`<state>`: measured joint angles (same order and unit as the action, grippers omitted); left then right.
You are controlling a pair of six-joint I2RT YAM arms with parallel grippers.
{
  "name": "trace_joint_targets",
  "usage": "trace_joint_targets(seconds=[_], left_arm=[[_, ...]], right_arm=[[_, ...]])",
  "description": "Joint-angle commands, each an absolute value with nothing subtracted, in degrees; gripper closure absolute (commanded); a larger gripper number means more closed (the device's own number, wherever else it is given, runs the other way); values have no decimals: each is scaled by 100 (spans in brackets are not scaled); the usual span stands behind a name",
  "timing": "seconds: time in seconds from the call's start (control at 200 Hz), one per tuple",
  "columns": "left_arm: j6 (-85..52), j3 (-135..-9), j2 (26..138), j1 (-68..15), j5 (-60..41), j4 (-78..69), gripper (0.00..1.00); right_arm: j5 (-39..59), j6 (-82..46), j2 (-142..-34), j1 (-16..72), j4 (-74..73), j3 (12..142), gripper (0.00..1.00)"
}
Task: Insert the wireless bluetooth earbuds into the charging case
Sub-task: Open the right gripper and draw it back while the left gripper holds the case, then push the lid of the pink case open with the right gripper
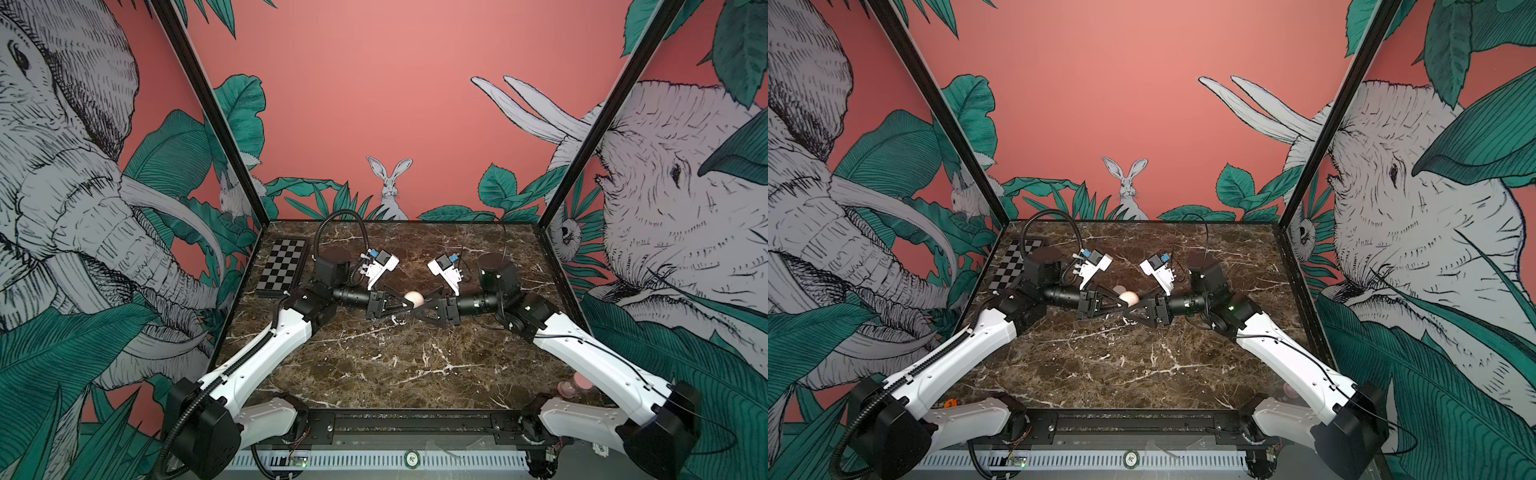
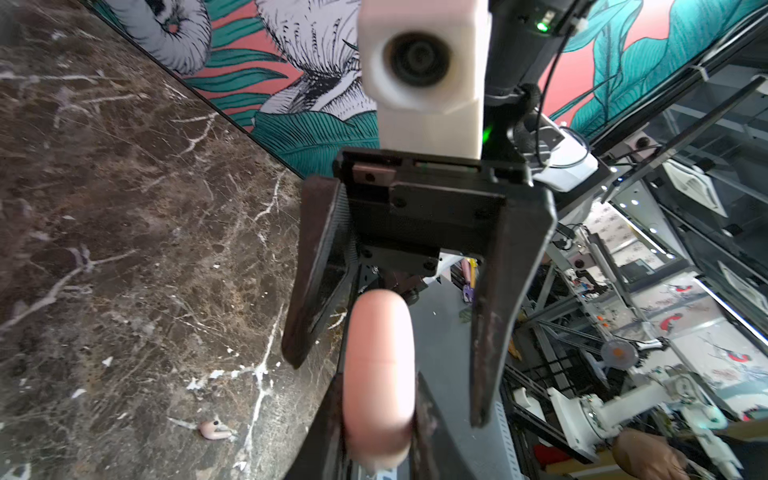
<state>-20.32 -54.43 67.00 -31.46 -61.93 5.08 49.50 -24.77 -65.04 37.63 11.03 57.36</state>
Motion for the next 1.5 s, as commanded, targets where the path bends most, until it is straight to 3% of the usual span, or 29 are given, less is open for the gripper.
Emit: trace_joint_targets(seconds=[0.0, 0.21, 0.47, 0.57, 0.695, 1.04, 1.495], left_arm=[[-1707, -5344, 6346, -3158, -5260, 602, 100], [-1203, -4671, 5874, -3157, -4453, -373, 100], [-1309, -3974, 5814, -3164, -4778, -1447, 100], [-1576, -3455, 5432, -3177, -4027, -1883, 100], [-2106, -2912, 5063, -3208, -3936, -2605, 100], [-1887, -2806, 5084, -3331, -4399, -2516, 100], [-1468, -2917, 5111, -3582, -4720, -2127, 100]], right_arm=[[4343, -2195, -6064, 3777, 1178, 5658, 18], [3559, -2095, -5461, 3775, 841, 5257, 2], [2896, -1870, -5281, 3937, 444, 4945, 2], [2372, -1402, -5308, 4230, 843, 5119, 2], [1772, -916, -5371, 4608, 1138, 5255, 2], [511, -133, -5869, 5453, 1343, 5595, 2], [162, -157, -6073, 5579, 1142, 5625, 2]])
